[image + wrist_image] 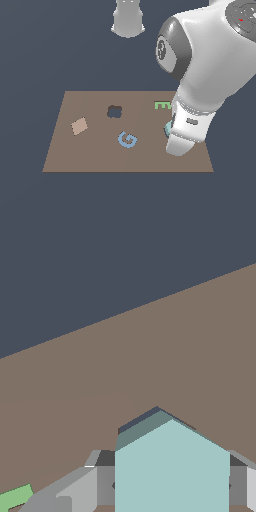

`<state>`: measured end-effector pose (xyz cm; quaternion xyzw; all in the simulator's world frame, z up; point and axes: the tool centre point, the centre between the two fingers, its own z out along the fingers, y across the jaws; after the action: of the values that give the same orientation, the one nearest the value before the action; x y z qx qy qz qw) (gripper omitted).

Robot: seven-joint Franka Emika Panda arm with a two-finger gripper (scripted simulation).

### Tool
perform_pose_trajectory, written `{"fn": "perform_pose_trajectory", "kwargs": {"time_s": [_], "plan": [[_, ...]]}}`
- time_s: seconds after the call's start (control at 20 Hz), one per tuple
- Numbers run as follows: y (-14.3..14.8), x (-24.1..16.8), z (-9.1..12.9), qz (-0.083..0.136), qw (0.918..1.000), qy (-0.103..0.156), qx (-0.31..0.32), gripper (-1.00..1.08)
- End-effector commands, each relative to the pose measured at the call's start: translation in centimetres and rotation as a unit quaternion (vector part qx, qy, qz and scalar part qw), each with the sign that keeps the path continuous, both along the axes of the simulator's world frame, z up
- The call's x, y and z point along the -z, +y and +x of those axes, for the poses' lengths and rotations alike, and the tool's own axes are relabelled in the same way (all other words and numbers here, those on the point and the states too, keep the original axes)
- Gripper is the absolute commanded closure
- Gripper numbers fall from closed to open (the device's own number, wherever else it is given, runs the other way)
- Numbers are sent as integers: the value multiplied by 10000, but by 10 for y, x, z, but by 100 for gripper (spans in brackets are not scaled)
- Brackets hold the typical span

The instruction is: Insert a designated object into the corresponding slot on a board.

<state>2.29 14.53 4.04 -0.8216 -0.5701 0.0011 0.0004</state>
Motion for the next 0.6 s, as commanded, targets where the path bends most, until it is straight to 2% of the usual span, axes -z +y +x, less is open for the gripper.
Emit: {"fn": "perform_pose_trajectory", "kwargs": {"time_s": [0.0, 0.3, 0.35, 0.55], "plan": [[0, 0, 0, 0, 10000, 0, -1, 108], [0, 10, 0, 1, 10000, -11, -25, 108], [0, 10, 0, 1, 10000, -11, -25, -92], [0, 10, 0, 1, 10000, -11, -25, -92]]}}
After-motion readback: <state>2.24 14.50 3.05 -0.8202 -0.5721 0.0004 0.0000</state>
